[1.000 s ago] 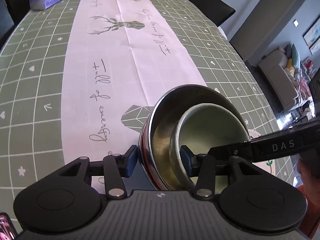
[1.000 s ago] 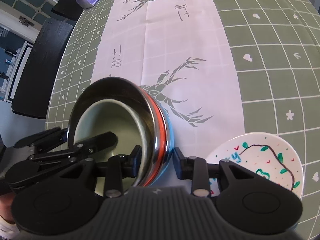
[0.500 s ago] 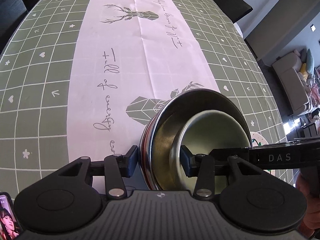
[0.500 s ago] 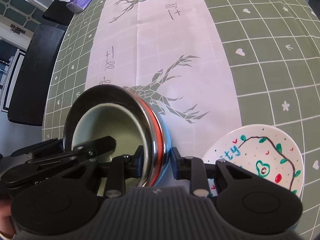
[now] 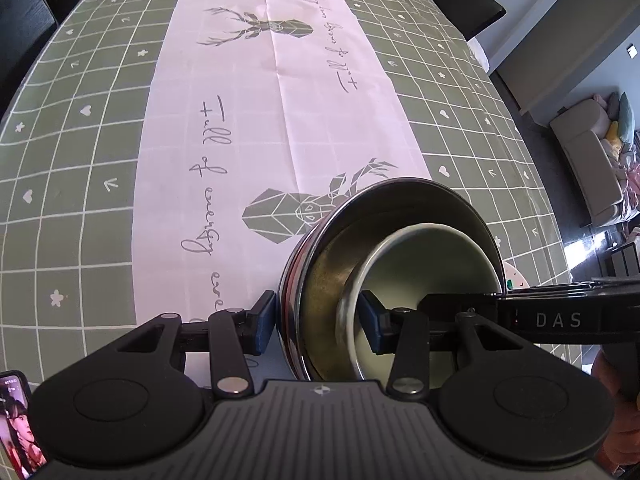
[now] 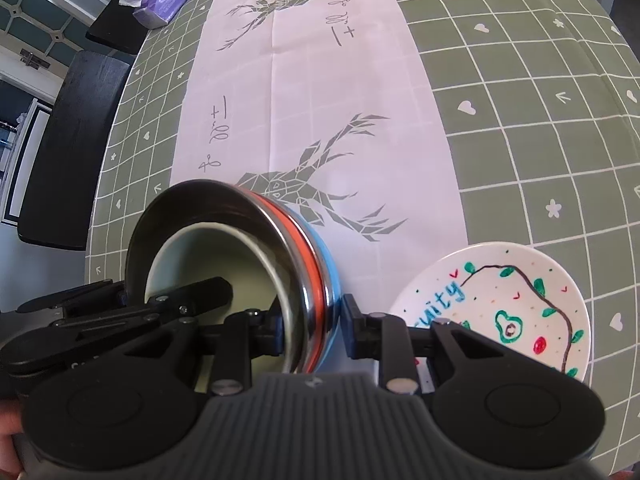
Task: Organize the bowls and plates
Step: 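Lower the bowl stack onto the Fruity plate with both tools, then open both tools and pull them back from the stack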
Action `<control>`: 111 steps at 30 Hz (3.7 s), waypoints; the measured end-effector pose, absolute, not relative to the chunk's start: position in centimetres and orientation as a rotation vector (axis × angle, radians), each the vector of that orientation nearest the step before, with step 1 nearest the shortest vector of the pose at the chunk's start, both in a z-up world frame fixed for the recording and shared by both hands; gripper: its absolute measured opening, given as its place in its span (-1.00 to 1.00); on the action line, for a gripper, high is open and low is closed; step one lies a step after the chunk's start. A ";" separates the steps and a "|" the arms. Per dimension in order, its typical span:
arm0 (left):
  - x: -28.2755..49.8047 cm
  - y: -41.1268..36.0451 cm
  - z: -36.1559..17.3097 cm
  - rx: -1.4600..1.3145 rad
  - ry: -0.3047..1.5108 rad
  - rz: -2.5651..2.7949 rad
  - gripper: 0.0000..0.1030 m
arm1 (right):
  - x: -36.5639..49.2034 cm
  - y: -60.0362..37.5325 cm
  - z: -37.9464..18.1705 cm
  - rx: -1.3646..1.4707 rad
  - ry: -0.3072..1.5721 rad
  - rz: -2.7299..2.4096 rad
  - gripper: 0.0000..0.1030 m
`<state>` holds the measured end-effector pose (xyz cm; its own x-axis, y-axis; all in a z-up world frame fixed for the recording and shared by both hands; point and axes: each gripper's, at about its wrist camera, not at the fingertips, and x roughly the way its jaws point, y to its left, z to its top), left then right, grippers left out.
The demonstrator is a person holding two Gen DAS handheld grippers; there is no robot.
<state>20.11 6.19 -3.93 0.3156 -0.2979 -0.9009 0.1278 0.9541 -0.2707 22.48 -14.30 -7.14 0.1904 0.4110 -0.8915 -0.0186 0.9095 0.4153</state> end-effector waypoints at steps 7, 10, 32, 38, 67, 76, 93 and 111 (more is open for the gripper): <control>20.0 4.7 -1.7 -0.144 1.205 -0.297 -0.03 | 21.9 -15.6 -5.0 0.339 1.316 0.311 -0.51; 19.9 3.6 -1.1 -0.143 1.205 -0.315 -0.03 | 21.5 -16.8 -4.0 0.343 1.299 0.298 -0.51; 17.4 -8.2 -2.5 -0.072 1.335 -0.454 -0.03 | 15.6 -28.2 -4.2 0.389 1.323 0.152 -0.51; 17.7 -8.5 -3.2 -0.080 1.367 -0.441 -0.03 | 15.8 -28.6 -4.9 0.385 1.340 0.156 -0.50; 19.1 -7.5 -3.6 -0.114 1.420 -0.424 0.18 | 17.6 -28.7 -6.4 0.402 1.380 0.203 -0.39; 18.7 -7.2 -2.1 -0.092 1.356 -0.428 0.39 | 17.1 -28.3 -5.2 0.321 1.348 0.208 0.05; 8.0 -5.2 7.5 0.090 0.790 -0.555 0.39 | 7.9 -25.8 4.2 0.014 0.940 0.272 0.22; -6.3 -4.3 3.2 0.119 0.287 -0.360 0.39 | -7.9 -24.5 1.8 0.039 0.385 0.210 0.55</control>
